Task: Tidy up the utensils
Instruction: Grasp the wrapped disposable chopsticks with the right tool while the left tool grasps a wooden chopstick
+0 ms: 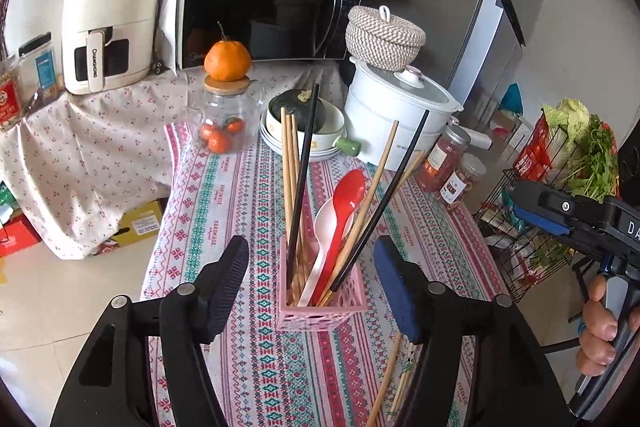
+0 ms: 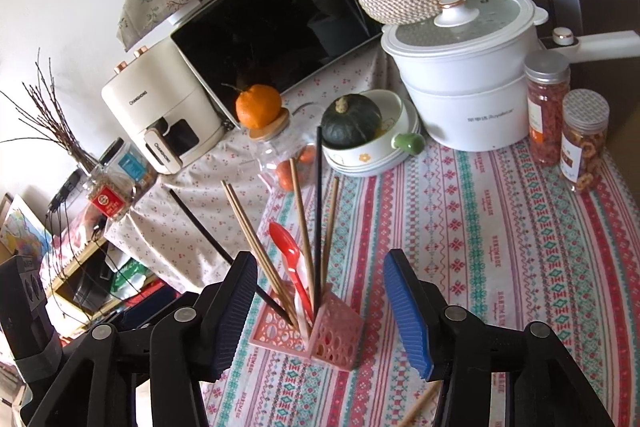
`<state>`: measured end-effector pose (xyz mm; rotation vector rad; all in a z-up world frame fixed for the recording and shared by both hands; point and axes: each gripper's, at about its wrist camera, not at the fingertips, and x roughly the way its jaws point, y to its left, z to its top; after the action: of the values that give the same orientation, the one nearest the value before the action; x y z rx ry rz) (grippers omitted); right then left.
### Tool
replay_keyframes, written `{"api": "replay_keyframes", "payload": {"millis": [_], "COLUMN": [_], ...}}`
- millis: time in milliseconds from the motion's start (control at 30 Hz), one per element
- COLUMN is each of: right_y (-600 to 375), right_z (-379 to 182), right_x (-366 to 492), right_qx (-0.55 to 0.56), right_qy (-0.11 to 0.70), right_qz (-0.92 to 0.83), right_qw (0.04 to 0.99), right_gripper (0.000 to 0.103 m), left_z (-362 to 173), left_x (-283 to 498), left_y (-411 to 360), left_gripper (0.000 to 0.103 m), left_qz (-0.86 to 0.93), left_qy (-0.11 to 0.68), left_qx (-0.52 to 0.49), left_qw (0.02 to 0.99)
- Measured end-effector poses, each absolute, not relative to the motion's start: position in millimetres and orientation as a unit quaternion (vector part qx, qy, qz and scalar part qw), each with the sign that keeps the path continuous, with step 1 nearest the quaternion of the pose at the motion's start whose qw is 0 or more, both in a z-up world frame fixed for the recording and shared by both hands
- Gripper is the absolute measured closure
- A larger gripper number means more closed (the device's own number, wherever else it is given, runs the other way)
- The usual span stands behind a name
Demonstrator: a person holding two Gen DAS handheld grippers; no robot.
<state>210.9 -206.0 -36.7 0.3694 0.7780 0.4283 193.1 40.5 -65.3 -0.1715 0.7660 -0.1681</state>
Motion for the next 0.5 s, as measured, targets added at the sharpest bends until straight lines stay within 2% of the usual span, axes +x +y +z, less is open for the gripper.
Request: {"api": "replay_keyframes", "payload": {"millis": [67, 267, 500], "right_y": [-207.9, -215.1, -225.8], "right_z": [-45.6, -83.4, -147.8], "right_x": [208.8, 208.7, 216.9], "right_qx": [0.162, 0.118, 0.09], "right_qy": [0.393, 0.451, 0.542], "right_qz": [0.193, 0.147, 0.076], "right_qw": [0.884, 0.872, 0.832], "right_gripper": [0.036, 0.028, 0.026], "left_z": [-73.4, -109.8, -149.8], "left_x": [189.0, 181.0, 176.8], "left_y": [36.9, 21.2, 11.6], "left_gripper": [0.027, 0.025, 0.025], "left_qz": [-0.079, -0.079, -0.076], "left_qy": [0.386, 0.457, 0.529], "left_qx": [-0.07, -0.037, -0.012], "left_qw": [0.916, 0.885, 0.845]}}
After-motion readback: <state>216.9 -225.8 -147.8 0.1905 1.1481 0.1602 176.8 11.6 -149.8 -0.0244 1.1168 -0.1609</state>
